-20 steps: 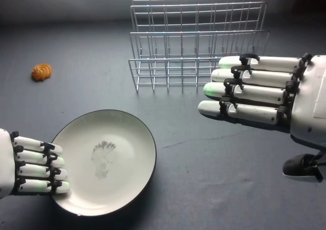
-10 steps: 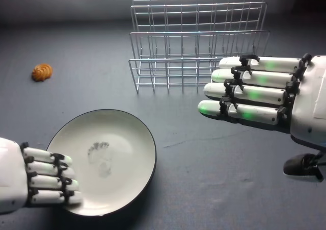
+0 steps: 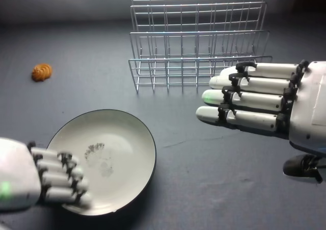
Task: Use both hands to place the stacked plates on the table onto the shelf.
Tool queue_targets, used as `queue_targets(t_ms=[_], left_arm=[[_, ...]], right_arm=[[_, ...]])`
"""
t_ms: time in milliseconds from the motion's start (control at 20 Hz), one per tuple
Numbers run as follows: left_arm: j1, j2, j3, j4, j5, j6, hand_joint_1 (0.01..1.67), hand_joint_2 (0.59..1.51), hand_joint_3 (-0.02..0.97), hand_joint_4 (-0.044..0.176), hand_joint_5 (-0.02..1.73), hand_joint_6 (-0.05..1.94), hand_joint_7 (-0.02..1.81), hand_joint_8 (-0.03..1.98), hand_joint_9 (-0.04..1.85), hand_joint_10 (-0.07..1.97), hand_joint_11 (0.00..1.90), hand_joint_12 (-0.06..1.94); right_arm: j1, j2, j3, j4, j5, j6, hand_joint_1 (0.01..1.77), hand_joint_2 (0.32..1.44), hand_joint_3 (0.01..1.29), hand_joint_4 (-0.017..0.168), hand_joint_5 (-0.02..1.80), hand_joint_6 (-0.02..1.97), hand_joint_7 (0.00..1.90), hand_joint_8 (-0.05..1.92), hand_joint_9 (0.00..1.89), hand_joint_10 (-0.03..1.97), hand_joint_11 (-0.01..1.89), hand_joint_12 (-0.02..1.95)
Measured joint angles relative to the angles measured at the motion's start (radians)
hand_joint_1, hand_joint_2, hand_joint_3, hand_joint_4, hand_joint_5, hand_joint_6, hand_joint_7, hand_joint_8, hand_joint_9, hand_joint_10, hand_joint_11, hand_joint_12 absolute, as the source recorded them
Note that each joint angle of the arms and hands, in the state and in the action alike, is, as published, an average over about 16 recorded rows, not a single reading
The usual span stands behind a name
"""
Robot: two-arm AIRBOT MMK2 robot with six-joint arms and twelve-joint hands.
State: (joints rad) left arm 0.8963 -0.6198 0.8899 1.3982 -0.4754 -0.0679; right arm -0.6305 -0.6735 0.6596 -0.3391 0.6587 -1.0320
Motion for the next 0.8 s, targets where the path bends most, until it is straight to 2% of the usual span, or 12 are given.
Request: queue_targets(t_ms=[250,450,550,800], left_arm=[[-0.010,0.009,0.017,-0.215,0.001,0.127,0.02,1.125,0.027,0.000,0.05,0.01,0.04,0.00,0.02,0.01,0.02,-0.01],[-0.016,0.016,0.046,-0.328,-0.047,0.226,0.02,1.127,0.026,0.002,0.06,0.02,0.04,0.00,0.02,0.01,0.02,-0.01],[-0.017,0.016,0.070,-0.317,-0.092,0.248,0.02,1.129,0.026,0.002,0.06,0.02,0.04,0.00,0.02,0.01,0.02,-0.01],[-0.006,-0.003,0.144,-0.146,-0.248,0.247,0.02,1.128,0.026,0.002,0.07,0.02,0.05,0.00,0.02,0.01,0.02,-0.01]], right_arm=[[-0.005,-0.002,-0.001,-0.004,0.007,-0.007,1.12,0.96,0.02,0.002,0.02,0.02,0.02,0.01,0.02,0.00,0.02,0.28],[-0.008,-0.002,-0.002,-0.004,0.012,-0.013,1.12,0.95,0.02,0.002,0.02,0.02,0.02,0.01,0.03,0.00,0.02,0.29],[-0.010,-0.002,-0.002,-0.005,0.014,-0.016,1.12,0.95,0.02,0.002,0.03,0.02,0.03,0.01,0.03,0.00,0.02,0.32],[-0.010,-0.002,-0.003,-0.004,0.017,-0.018,1.14,0.95,0.02,0.002,0.06,0.02,0.05,0.01,0.06,0.00,0.02,0.41]])
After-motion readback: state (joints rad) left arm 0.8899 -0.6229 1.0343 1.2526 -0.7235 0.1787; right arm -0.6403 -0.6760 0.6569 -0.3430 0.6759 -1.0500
